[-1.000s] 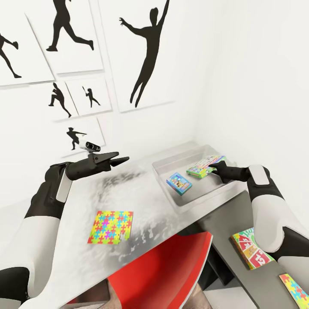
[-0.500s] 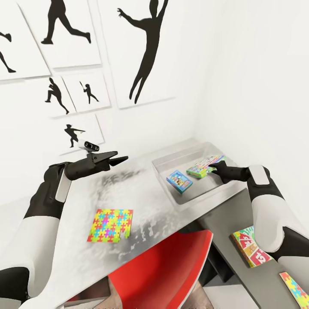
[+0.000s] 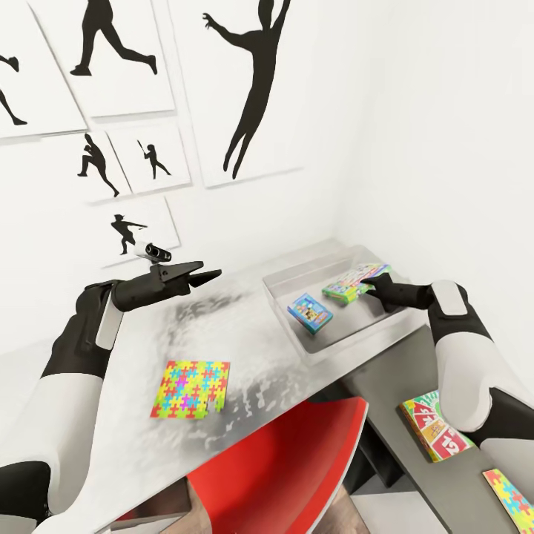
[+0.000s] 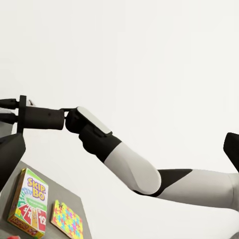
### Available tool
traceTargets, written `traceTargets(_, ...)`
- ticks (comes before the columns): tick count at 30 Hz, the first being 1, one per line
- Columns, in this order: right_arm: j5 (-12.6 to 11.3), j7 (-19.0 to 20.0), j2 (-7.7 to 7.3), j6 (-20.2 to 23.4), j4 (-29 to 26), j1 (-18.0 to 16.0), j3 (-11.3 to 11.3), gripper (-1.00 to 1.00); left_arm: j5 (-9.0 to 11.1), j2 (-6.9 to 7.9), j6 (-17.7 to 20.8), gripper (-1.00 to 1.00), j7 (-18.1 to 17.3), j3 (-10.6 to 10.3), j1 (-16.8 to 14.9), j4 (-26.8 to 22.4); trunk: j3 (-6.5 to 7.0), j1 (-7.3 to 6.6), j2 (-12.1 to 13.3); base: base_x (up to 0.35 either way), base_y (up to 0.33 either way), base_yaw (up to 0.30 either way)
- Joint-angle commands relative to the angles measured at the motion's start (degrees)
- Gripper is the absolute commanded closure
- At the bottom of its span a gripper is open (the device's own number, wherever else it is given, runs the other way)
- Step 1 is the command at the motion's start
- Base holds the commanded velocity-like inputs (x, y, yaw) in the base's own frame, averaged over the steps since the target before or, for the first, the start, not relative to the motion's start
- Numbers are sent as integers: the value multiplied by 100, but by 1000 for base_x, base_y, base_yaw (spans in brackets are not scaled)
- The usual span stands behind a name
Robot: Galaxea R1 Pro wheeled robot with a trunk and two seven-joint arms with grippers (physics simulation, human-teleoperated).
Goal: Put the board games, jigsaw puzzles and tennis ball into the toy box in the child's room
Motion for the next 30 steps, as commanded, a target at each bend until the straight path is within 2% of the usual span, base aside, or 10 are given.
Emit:
traceTargets(1,-56,-61,2,19,-4,-18,-16,100,4,1,60,-100,-17,-1,-5,0,-10,3,-10,0,0,0)
traceTargets(13,-62,-65,2,19,4,-95,-16,100,6,1,60,-100,-17,-1,-4,0,-10,3,-10,0,0,0)
traceTargets(14,-63,-65,2,19,4,-99,-16,-100,5,1,60,-100,-17,-1,-4,0,-10,3,-10,0,0,0)
traceTargets(30,-65,-66,2,28,6,-105,-16,-100,10,1,60,-100,-17,-1,-4,0,-10,3,-10,0,0,0)
